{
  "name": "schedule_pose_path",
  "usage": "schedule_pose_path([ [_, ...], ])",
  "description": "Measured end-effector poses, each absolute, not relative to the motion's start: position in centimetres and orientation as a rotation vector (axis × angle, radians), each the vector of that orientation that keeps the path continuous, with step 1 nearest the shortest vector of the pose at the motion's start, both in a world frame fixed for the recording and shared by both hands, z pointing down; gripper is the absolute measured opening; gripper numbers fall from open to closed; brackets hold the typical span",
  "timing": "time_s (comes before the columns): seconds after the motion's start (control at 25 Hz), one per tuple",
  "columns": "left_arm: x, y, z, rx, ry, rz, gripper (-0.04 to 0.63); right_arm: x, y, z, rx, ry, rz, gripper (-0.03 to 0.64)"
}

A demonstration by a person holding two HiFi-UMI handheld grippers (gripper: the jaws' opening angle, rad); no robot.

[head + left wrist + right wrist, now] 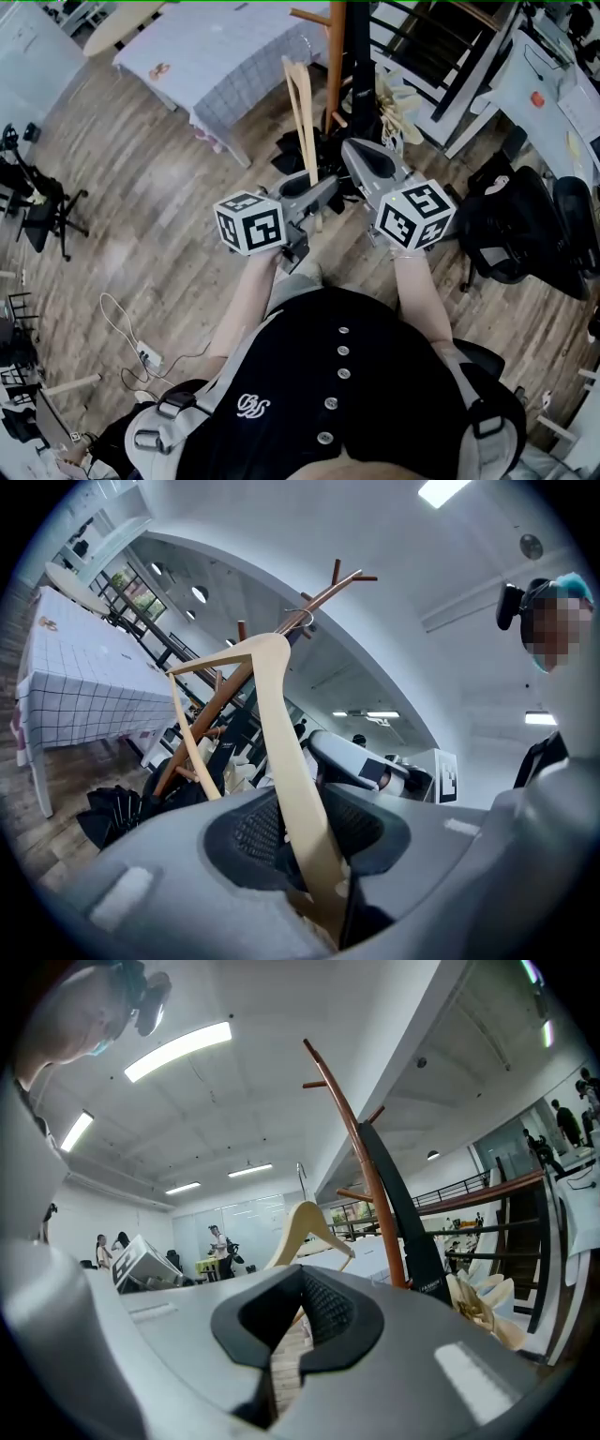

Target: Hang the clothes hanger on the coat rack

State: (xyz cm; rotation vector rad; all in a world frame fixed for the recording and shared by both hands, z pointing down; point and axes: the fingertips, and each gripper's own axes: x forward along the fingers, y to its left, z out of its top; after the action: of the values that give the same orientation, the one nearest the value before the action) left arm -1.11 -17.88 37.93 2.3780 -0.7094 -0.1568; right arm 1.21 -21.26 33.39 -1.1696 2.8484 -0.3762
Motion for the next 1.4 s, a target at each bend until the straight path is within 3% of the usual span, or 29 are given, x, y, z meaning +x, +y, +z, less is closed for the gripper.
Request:
schedule_pose_path([
  [1.4,-2.6,-29.3,38.5,2.389,-0.693,-0.098,0.133,-0.1,-31.8,34.0,-1.167,2.893,-0.388,0.000],
])
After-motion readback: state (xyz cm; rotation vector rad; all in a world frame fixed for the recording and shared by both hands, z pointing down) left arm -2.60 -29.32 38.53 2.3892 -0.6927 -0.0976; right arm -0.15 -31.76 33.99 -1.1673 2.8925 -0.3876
